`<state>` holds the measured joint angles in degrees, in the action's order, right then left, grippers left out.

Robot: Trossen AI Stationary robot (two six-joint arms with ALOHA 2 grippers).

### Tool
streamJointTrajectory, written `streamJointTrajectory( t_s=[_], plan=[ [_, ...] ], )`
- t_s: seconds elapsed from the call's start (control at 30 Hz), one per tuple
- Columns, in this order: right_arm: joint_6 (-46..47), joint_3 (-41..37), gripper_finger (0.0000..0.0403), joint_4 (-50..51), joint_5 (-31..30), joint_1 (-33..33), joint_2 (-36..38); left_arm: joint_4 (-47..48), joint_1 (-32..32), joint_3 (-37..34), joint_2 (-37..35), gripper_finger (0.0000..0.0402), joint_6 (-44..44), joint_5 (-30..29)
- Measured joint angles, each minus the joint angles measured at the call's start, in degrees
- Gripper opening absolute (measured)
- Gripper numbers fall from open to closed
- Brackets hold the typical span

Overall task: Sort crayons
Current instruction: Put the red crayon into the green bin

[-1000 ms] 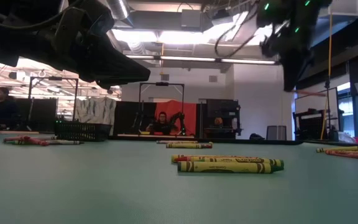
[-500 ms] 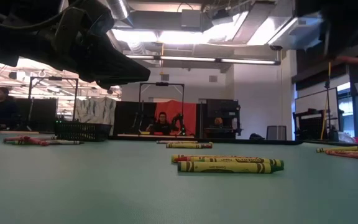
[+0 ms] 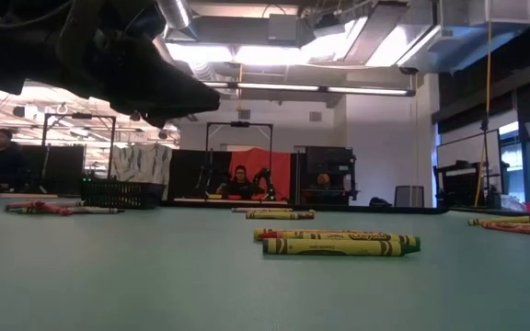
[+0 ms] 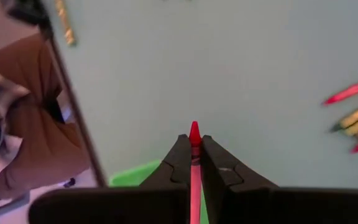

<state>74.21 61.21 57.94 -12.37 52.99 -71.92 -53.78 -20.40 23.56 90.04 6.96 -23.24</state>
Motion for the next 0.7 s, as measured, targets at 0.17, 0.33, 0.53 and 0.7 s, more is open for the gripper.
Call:
streamJointTrajectory(
  t_s=[0.17,0.33,0.53,0.7],
  plan=[
    [9.19,0.02,0.001,-2.35,-1.12,7.94,-5.03,0.04,0.02,0.07,0.0,0.0094,0.02,0.0],
    [16.52,0.02,0.001,-2.46,-1.8,13.01,-10.12,0.07,0.02,0.07,0.0,0.0094,0.07,0.0],
    [21.38,0.02,0.0027,-2.44,-0.14,14.17,-15.0,0.17,0.02,0.07,0.0,0.0094,0.14,0.0],
    [25.98,0.02,0.0067,-2.52,3.03,14.17,-16.67,0.2,0.02,0.1,0.0,0.0094,-0.02,1.28]
  ],
)
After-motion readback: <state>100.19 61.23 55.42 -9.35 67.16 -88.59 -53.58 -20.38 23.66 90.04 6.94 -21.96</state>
